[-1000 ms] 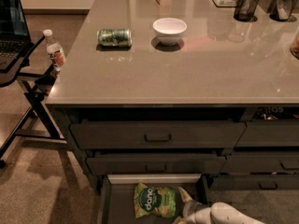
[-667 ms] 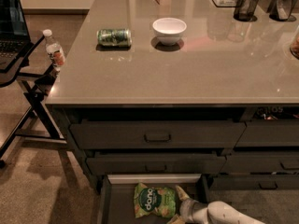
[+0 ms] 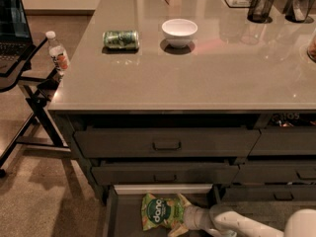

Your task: Pick green rice chip bag from bottom drawer and place on counter

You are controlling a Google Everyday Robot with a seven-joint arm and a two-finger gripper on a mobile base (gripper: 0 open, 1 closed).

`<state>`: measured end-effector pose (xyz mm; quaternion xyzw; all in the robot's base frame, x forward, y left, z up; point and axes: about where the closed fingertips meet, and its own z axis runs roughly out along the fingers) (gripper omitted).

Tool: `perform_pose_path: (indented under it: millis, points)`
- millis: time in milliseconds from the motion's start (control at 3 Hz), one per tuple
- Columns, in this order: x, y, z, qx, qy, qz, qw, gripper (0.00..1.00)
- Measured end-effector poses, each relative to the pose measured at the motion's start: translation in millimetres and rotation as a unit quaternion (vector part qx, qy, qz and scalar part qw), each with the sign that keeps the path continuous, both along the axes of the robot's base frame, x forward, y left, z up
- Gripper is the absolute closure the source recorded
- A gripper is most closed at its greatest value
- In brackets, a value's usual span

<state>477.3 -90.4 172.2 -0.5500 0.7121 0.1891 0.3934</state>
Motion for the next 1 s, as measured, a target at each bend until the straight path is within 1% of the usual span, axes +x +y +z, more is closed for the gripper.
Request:
perform_pose_path:
  millis: [333,667,1000]
  points:
    - [0.5,10.4,-18.3,-0.007,0.017,0.024,0.9995,0.00]
    - [1.6,14.7,-36.0,-0.015,0.038,0.040,0.9983,0.06]
    - [2.1,15.4,-36.4,-0.015,0.038,0.042,0.9983,0.25]
